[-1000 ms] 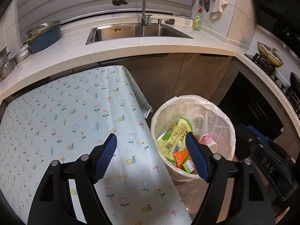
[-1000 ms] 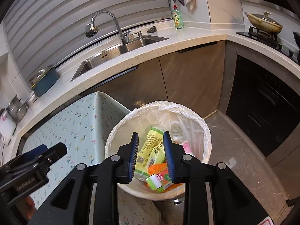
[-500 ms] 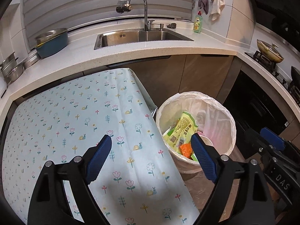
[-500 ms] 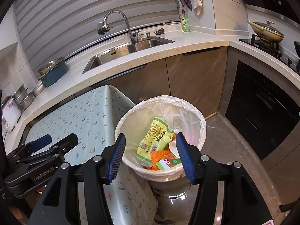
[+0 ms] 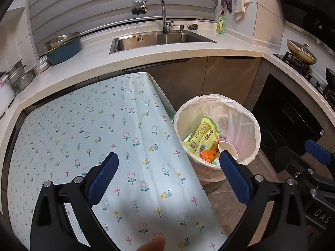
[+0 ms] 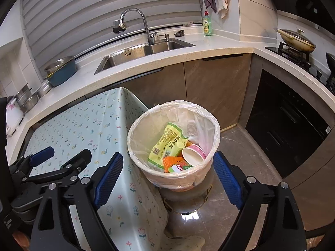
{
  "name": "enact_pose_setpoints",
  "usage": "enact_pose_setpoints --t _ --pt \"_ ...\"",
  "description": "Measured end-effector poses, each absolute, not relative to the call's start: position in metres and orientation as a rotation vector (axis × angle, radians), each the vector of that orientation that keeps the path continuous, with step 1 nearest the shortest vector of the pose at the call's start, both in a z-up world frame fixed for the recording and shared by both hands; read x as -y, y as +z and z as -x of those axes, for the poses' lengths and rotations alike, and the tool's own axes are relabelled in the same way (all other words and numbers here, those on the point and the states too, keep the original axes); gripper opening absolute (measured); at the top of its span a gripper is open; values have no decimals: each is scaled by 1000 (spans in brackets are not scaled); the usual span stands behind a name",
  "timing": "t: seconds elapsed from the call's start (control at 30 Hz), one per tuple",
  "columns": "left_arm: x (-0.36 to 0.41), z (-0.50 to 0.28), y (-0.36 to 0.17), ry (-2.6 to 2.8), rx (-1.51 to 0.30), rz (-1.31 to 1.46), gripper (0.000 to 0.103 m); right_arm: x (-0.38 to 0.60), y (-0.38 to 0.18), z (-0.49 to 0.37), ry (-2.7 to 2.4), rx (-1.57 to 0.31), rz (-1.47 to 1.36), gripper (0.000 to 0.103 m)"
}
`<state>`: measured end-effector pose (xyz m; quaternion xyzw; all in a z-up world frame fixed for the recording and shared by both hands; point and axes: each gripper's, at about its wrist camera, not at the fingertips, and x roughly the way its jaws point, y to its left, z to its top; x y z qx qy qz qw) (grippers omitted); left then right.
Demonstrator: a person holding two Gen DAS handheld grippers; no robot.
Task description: Collect trash
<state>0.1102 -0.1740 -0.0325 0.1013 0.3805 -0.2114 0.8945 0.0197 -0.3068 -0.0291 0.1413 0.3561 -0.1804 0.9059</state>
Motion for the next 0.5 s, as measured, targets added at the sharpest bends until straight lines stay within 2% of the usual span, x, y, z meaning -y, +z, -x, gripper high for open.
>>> enact_pose_setpoints --t 0.2,0.23,0.37,0.43,0.5 --pt "175 -104 -34 -423 -788 -236 93 306 -31 -14 -383 -744 -263 86" --pt "175 -103 -35 -421 -788 -238 93 307 -31 -14 -382 -748 -265 90" --pt "175 -101 -34 -413 -785 -235 93 309 -34 -11 -373 -756 -275 91" --pt "174 -100 -34 -407 -784 -236 93 309 -35 -11 -369 -755 -280 97" --pt "174 -100 -33 -408 -784 -234 94 310 -35 -9 -375 -746 -281 97"
